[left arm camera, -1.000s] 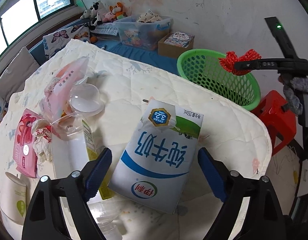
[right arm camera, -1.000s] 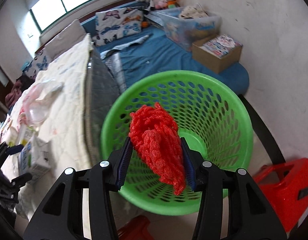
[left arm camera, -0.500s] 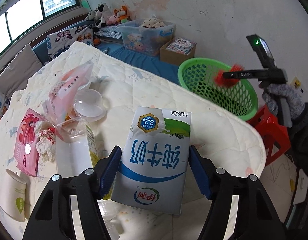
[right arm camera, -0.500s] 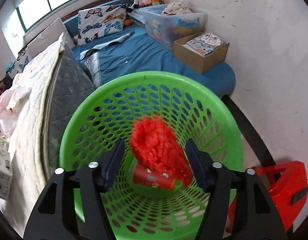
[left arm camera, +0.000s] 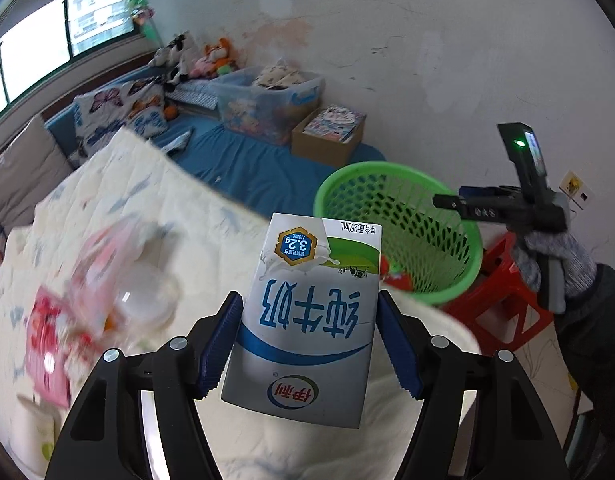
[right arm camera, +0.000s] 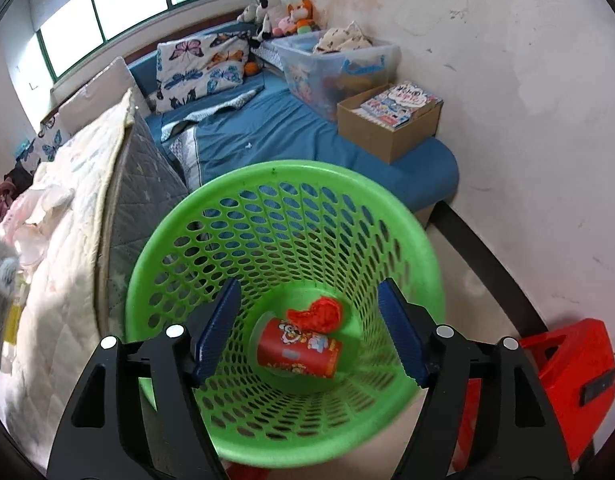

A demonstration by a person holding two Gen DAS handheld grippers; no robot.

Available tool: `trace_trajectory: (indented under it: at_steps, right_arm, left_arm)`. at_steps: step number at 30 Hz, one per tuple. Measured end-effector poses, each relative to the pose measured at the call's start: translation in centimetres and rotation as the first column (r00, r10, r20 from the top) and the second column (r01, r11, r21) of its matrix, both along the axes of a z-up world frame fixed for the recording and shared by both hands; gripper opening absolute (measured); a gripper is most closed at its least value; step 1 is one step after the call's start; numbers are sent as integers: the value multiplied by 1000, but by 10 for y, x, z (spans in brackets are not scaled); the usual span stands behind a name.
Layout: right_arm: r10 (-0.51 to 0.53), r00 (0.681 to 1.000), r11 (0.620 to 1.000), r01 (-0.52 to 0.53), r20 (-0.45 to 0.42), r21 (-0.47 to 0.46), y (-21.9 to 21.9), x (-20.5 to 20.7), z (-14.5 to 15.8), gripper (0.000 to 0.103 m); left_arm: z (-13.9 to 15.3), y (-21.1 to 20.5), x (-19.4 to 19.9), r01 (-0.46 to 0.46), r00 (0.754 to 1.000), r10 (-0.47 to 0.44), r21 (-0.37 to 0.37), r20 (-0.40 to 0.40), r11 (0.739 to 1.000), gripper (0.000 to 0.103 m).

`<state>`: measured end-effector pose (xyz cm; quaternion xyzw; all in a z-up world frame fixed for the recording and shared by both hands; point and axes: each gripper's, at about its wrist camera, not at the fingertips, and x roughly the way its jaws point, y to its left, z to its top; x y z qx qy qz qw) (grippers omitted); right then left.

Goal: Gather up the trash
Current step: 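Carry the white milk carton over the basket and open the left tool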

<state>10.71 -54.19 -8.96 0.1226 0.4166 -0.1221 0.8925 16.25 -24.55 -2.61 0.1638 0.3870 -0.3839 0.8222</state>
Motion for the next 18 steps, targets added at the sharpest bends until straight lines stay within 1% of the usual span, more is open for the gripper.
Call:
trace_trajectory:
  at_steps: [2, 3, 4, 8, 12, 13, 17, 18]
  right_arm:
    - [-10, 1000, 1000, 10, 11, -4, -2, -11, 5, 72]
    - [-15, 1000, 1000, 15, 19, -1, -4, -18, 7, 76]
    - [-19, 1000, 1000, 19, 19, 1, -5, -23, 9, 77]
    - [-32, 999, 999, 32, 21, -6, -9, -40, 12, 77]
    - [-43, 999, 999, 43, 22, -6, -11, -56, 12, 78]
    - [-45, 999, 999, 45, 25, -4, -11, -60, 12, 78]
    - [-56, 998, 998, 57, 27, -10, -11, -70, 10, 79]
    - [-58, 998, 998, 58, 27, -7, -12, -72, 10, 79]
  left_arm:
    - [2, -17, 3, 20, 1000, -20, -1, -5, 1000, 65]
    - [3, -26, 4, 31, 1000, -31, -1, -6, 1000, 65]
    - [3, -38, 5, 45, 999, -45, 3, -1, 999, 65]
    - [1, -78, 6, 84, 996, -84, 22, 1, 996, 65]
    - [-5, -113, 8, 113, 993, -113, 48, -17, 992, 65]
    - [-7, -123, 9, 130, 991, -129, 56, -29, 990, 65]
    - [-21, -156, 12, 151, 988, -147, 103, -44, 983, 65]
    - [-27, -165, 15, 157, 987, -151, 116, -60, 981, 65]
